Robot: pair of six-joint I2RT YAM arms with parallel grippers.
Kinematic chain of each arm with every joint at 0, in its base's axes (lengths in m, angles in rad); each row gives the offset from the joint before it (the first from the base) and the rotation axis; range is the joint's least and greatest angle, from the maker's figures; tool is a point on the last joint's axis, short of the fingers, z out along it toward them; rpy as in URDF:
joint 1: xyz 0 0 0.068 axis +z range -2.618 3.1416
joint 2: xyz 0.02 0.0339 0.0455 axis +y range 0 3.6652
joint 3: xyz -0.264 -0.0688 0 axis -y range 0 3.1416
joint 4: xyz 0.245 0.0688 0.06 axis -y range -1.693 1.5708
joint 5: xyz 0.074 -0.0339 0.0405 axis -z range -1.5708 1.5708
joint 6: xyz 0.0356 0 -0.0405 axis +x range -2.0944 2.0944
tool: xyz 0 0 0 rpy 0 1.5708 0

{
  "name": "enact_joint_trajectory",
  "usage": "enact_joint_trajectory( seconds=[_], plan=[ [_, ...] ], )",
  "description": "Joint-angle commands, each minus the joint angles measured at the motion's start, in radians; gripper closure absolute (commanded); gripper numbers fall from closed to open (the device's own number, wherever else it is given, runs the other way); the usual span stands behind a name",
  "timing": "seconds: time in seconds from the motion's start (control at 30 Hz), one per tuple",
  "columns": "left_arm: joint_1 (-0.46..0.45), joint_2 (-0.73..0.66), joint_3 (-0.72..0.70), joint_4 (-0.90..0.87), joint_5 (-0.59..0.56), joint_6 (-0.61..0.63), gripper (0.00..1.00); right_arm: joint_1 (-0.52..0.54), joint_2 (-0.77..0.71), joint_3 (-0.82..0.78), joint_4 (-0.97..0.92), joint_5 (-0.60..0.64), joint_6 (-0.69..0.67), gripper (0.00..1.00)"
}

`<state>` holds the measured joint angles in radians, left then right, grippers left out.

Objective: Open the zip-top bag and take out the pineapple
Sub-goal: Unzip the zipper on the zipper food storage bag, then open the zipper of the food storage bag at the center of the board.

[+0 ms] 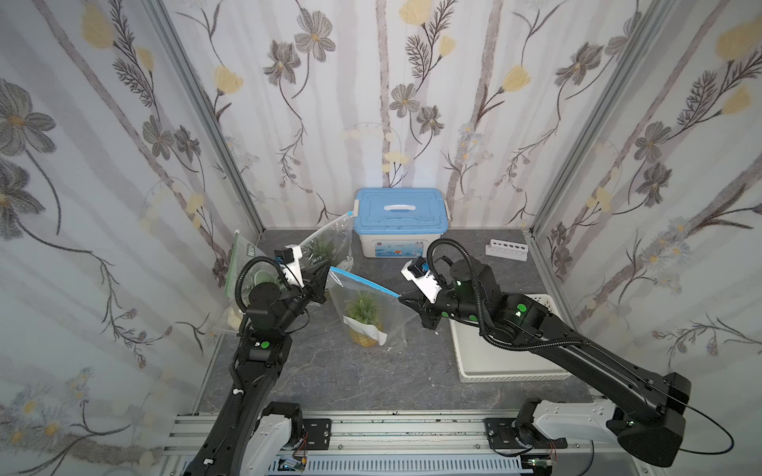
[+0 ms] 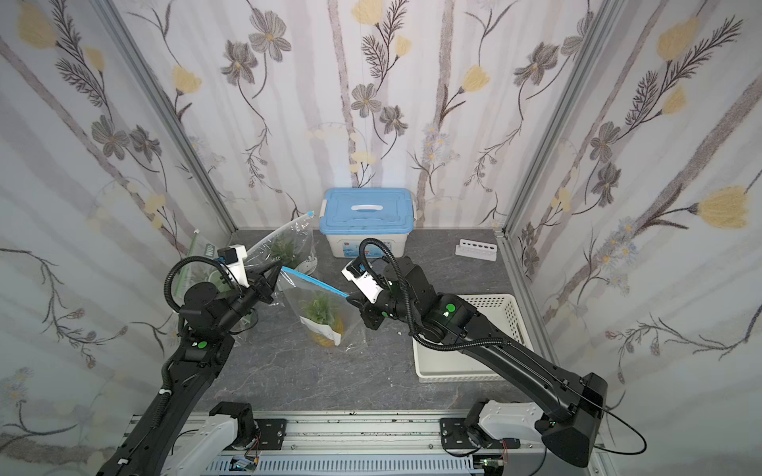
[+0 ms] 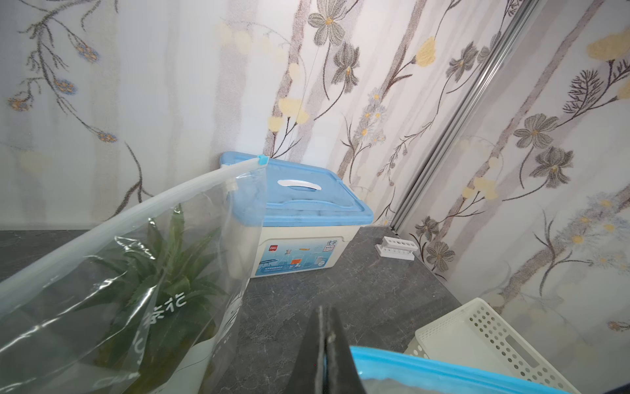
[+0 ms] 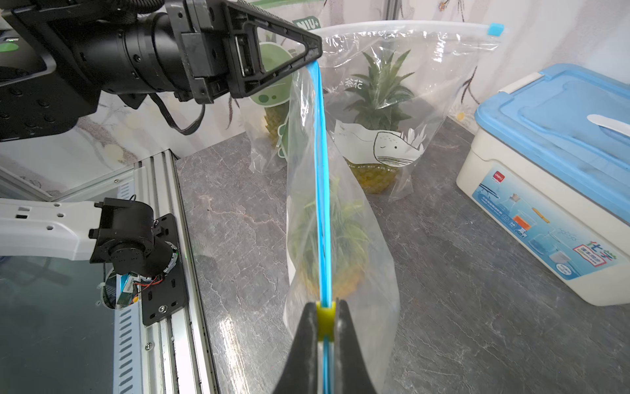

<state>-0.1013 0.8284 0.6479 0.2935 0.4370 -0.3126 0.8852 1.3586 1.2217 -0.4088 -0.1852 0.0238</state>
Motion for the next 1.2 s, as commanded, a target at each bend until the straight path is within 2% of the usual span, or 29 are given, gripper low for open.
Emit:
enact_joint_trajectory(
  seconds=[0.0,0.13,0.27,0.37,0.47,0.63,0.8,0.93,1.17],
  plan=[
    [0.008,0.004,0.017,0.029,-0.112,0.027,1.0,0.0,-0.052,-0.05,-0.043,0.041,0.045,0.98],
    [0.009,0.02,0.033,0.047,-0.109,0.029,1.0,0.003,-0.124,-0.118,-0.059,0.014,0.1,0.96],
    [0.008,0.051,0.027,0.154,-0.05,-0.005,1.0,0.003,-0.159,-0.154,-0.022,-0.068,0.126,0.74],
    [0.005,0.079,0.016,0.243,0.001,-0.033,1.0,0.003,-0.144,-0.102,-0.02,-0.049,0.123,0.54],
    [-0.007,0.097,0.002,0.323,0.046,-0.041,1.0,0.003,-0.107,-0.013,-0.009,-0.024,0.11,0.5],
    [-0.038,0.091,-0.018,0.415,0.115,-0.017,1.0,-0.006,0.043,0.21,-0.084,-0.02,0.086,0.5],
    [-0.076,0.083,-0.03,0.452,0.124,-0.01,1.0,-0.012,0.226,0.375,-0.171,-0.045,0.081,0.57],
    [-0.087,0.065,-0.048,0.438,0.11,0.008,1.0,-0.018,0.297,0.386,-0.167,-0.032,0.099,0.6],
    [-0.09,0.05,-0.061,0.413,0.105,0.024,1.0,-0.043,0.312,0.398,-0.14,0.034,0.108,0.62]
  ],
)
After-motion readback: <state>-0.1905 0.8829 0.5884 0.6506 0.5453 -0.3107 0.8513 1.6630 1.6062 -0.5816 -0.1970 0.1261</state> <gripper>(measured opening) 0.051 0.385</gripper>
